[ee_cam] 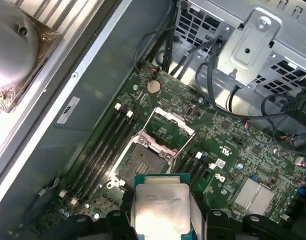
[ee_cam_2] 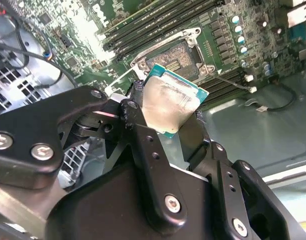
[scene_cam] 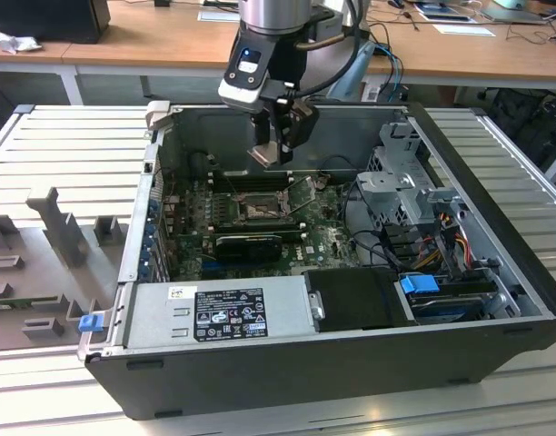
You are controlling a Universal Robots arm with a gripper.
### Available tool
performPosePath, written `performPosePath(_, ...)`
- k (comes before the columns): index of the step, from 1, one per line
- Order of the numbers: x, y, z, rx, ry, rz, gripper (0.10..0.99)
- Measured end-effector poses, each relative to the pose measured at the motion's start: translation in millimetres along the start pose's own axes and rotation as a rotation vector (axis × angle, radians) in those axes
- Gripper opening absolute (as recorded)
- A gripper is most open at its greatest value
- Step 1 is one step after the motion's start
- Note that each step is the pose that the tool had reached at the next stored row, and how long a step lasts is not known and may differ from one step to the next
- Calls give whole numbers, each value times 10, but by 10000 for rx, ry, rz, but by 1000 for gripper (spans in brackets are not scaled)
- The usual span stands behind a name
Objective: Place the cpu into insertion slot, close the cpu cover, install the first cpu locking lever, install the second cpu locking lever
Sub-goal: 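Place the cpu into insertion slot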
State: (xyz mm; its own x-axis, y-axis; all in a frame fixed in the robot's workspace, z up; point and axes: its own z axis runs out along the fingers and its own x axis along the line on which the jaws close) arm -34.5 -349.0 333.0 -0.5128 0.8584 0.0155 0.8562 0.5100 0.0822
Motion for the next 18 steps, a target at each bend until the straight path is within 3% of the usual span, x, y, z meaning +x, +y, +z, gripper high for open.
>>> performPosePath(11, -2, -10, 119, 0, -13, 132, 529)
performPosePath(15, -2, -11, 123, -8, -42, 479, 529)
performPosePath(18, -2, -11, 125, -16, -91, 1066, 529)
